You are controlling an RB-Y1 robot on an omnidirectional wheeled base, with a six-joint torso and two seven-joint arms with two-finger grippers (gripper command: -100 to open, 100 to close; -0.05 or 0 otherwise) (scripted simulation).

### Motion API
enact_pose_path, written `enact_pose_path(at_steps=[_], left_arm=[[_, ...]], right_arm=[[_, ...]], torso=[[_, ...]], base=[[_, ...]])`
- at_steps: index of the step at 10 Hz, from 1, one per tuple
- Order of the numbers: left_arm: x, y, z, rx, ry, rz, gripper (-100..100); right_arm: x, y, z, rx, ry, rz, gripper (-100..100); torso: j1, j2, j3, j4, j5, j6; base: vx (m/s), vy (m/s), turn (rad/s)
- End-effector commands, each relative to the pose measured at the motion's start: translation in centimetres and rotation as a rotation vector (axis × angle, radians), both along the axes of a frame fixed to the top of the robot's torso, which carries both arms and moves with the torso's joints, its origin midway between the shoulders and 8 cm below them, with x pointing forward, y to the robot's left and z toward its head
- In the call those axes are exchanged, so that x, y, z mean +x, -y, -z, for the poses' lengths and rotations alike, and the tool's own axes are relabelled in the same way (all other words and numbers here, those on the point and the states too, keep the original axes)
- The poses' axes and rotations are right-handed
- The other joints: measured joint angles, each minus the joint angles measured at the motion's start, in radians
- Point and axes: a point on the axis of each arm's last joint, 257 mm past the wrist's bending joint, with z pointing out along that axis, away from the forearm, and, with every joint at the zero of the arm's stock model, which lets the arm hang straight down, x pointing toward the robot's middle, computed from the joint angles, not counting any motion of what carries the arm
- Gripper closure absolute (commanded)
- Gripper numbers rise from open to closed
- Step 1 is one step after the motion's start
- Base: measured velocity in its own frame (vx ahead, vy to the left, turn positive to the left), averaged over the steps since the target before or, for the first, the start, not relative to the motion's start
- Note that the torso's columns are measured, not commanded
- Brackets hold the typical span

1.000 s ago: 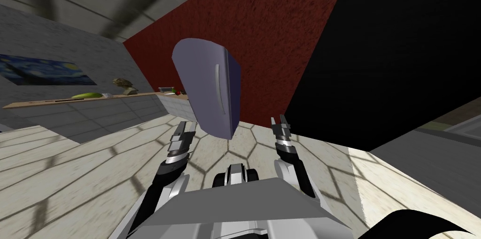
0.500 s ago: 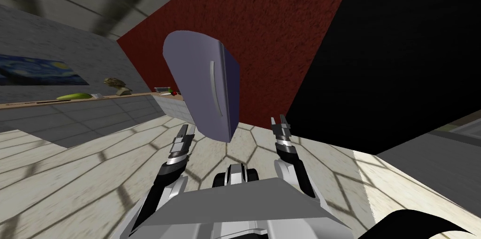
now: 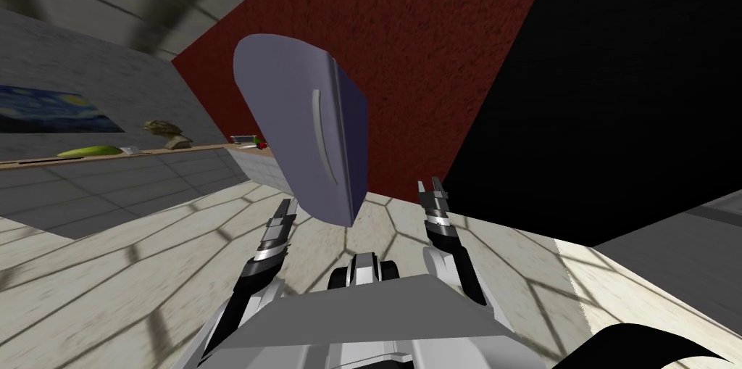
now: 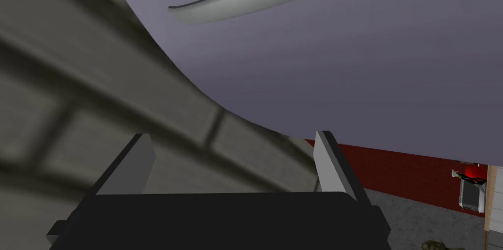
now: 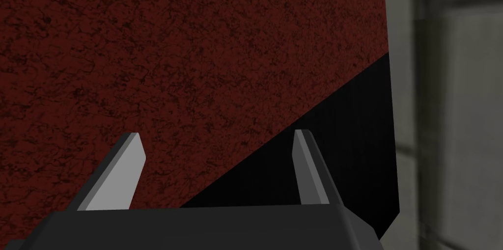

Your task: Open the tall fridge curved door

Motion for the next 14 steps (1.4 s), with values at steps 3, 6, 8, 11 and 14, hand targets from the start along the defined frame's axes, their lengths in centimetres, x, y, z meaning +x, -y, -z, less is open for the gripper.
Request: enact_pose_path(at_steps=[3, 6, 8, 11, 14], left_arm=[[0.2, -2.5, 3.6, 0.052, -0.062, -0.065, -100], [0.1, -4.2, 5.8, 0.082, -0.101, -0.106, -100], [-0.2, -5.3, 7.4, 0.101, -0.128, -0.137, -100], [-0.6, -6.6, 9.1, 0.118, -0.157, -0.172, -100], [-1.1, -7.9, 10.9, 0.131, -0.189, -0.21, -100]], right_arm=[[0.0, 0.0, 0.0, 0.0, 0.0, 0.0, 0], [0.0, 0.0, 0.0, 0.0, 0.0, 0.0, 0], [0.0, 0.0, 0.0, 0.0, 0.0, 0.0, 0], [0.0, 0.0, 0.0, 0.0, 0.0, 0.0, 0], [0.0, 0.0, 0.0, 0.0, 0.0, 0.0, 0]], torso=[[-0.002, 0.003, 0.002, 0.001, 0.0, 0.0], [0.0, 0.001, 0.0, 0.0, 0.0, 0.0], [-0.002, -0.001, 0.0, 0.0, 0.0, 0.0], [-0.002, 0.0, 0.0, 0.0, 0.0, 0.0], [-0.001, 0.001, 0.001, 0.001, 0.0, 0.0]], base=[[0.136, -0.063, -0.008], [0.134, -0.039, -0.007], [0.163, -0.057, -0.009], [0.156, -0.064, -0.005], [0.107, -0.04, -0.007]])
